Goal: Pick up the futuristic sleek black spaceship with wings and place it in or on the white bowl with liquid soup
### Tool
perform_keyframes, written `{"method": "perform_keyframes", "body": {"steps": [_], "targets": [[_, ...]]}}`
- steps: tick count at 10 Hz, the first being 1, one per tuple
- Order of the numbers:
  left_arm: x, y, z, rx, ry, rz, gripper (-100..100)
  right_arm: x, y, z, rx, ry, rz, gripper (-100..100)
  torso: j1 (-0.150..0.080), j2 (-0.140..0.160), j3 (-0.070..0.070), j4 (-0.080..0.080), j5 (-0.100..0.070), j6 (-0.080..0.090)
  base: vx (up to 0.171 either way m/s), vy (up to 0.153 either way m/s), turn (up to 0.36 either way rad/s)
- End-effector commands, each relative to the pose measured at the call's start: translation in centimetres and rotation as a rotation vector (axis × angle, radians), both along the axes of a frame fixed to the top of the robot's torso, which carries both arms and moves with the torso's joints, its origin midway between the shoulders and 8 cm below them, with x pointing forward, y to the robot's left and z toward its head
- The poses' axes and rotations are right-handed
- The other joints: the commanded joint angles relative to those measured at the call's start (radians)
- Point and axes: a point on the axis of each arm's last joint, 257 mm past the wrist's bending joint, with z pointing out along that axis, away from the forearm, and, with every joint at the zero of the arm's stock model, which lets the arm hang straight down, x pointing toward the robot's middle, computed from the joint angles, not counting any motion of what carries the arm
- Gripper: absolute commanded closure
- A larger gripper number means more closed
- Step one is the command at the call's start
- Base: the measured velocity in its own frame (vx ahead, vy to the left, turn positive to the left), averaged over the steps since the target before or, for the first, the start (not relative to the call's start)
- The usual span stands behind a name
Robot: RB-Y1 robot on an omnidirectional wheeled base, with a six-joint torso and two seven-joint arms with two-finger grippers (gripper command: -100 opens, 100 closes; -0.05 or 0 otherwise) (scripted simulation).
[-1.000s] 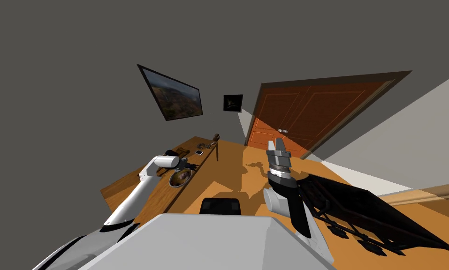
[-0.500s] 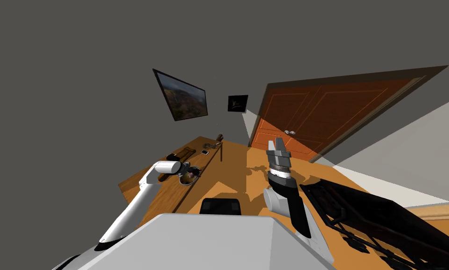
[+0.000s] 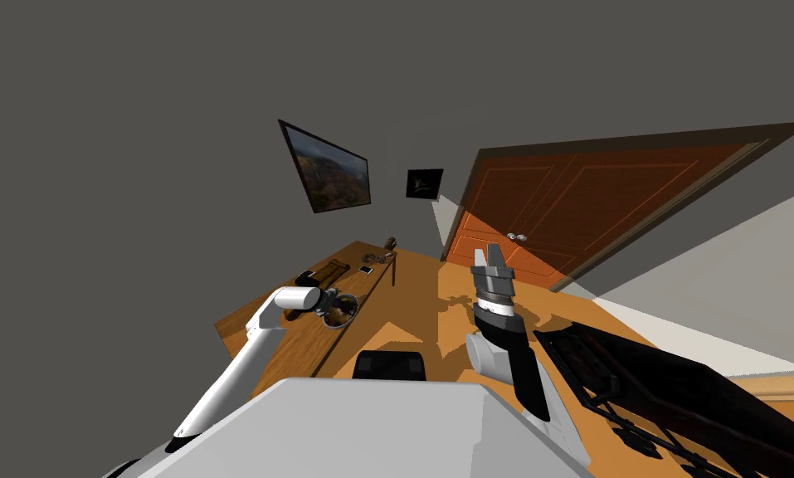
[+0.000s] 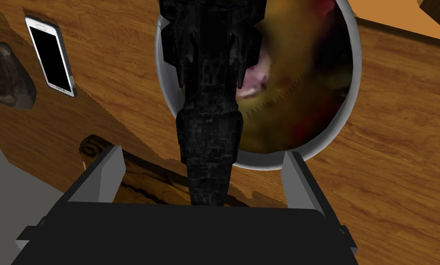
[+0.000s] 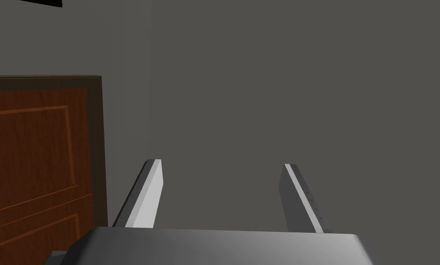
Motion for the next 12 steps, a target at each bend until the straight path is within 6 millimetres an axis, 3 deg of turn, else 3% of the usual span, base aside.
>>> {"method": "perform_keyframes", "body": {"steps": [1, 2, 3, 4, 12], "targets": [[0.0, 0.0, 0.0, 0.000, 0.000, 0.000, -100, 0.0, 0.0, 0.0, 0.000, 0.000, 0.000, 0, 0.000, 0.000, 0.000, 0.000, 0.000, 0.000, 0.000, 0.000, 0.000], [0.0, 0.0, 0.0, 0.000, 0.000, 0.000, -100, 0.0, 0.0, 0.0, 0.000, 0.000, 0.000, 0, 0.000, 0.000, 0.000, 0.000, 0.000, 0.000, 0.000, 0.000, 0.000], [0.0, 0.0, 0.0, 0.000, 0.000, 0.000, 0, 0.0, 0.0, 0.0, 0.000, 0.000, 0.000, 0, 0.000, 0.000, 0.000, 0.000, 0.000, 0.000, 0.000, 0.000, 0.000], [-0.3, -0.1, 1.1, -0.002, 0.000, -0.005, -100, 0.0, 0.0, 0.0, 0.000, 0.000, 0.000, 0, 0.000, 0.000, 0.000, 0.000, 0.000, 0.000, 0.021, -0.002, 0.042], [-1.8, -0.6, 5.3, -0.002, 0.004, -0.031, -100, 0.0, 0.0, 0.0, 0.000, 0.000, 0.000, 0, -0.001, -0.002, -0.001, 0.000, 0.000, 0.000, 0.032, -0.006, 0.030]]}}
